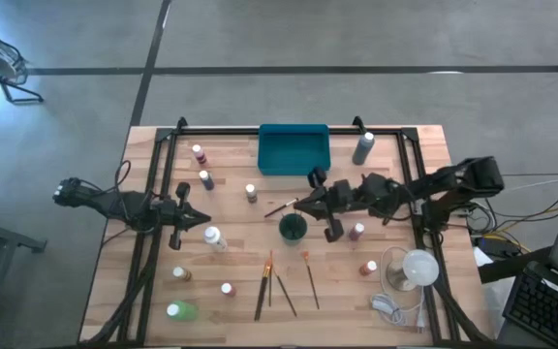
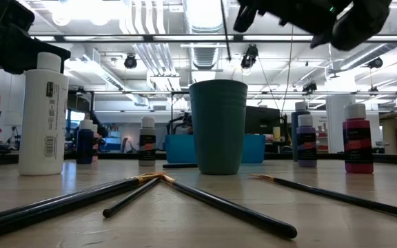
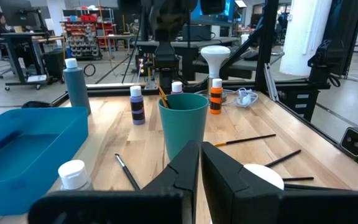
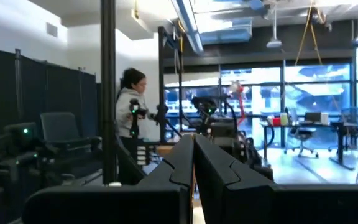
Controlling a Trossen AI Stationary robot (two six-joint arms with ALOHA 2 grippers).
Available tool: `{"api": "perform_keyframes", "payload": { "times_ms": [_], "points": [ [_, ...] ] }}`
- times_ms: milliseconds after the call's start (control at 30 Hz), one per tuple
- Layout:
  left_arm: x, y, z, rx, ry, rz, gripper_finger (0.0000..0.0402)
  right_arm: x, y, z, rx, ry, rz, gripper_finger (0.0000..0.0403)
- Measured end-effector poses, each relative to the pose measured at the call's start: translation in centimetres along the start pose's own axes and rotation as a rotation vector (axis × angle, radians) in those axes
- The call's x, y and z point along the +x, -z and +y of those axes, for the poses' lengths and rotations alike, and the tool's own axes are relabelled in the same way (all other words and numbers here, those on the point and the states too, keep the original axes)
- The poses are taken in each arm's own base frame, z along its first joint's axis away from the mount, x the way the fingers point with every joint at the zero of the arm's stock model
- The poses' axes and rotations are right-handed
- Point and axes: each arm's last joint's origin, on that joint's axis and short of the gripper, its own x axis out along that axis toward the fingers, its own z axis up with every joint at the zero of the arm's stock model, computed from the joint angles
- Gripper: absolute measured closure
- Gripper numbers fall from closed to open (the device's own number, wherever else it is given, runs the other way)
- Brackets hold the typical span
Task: Pick & Place Paint Supplies
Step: Put the yellow paint brush into the green cup
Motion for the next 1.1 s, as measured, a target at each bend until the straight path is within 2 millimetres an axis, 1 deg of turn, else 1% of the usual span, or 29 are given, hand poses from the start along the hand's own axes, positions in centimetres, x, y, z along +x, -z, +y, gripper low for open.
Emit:
{"api": "perform_keyframes", "payload": {
  "times_ms": [100,300,633,833,1100],
  "points": [
    [0.0,0.0,0.0,0.0,0.0,0.0,0.0376,0.2,1.3,-0.8,0.022,-0.003,0.02,0.0395],
    [0.0,0.0,0.0,0.0,0.0,0.0,0.0376,0.3,2.9,-1.6,0.041,-0.018,0.013,0.0395],
    [0.0,0.0,0.0,0.0,0.0,0.0,0.0376,0.1,5.0,-1.9,0.077,-0.008,0.071,0.0395],
    [0.0,0.0,0.0,0.0,-0.001,0.0,0.0376,-0.4,6.9,-2.1,0.117,0.004,0.137,0.0395],
    [0.0,0.0,0.0,0.0,0.0,0.0,0.0376,-1.1,7.5,-2.0,0.123,0.01,0.164,0.0395]
  ]
}}
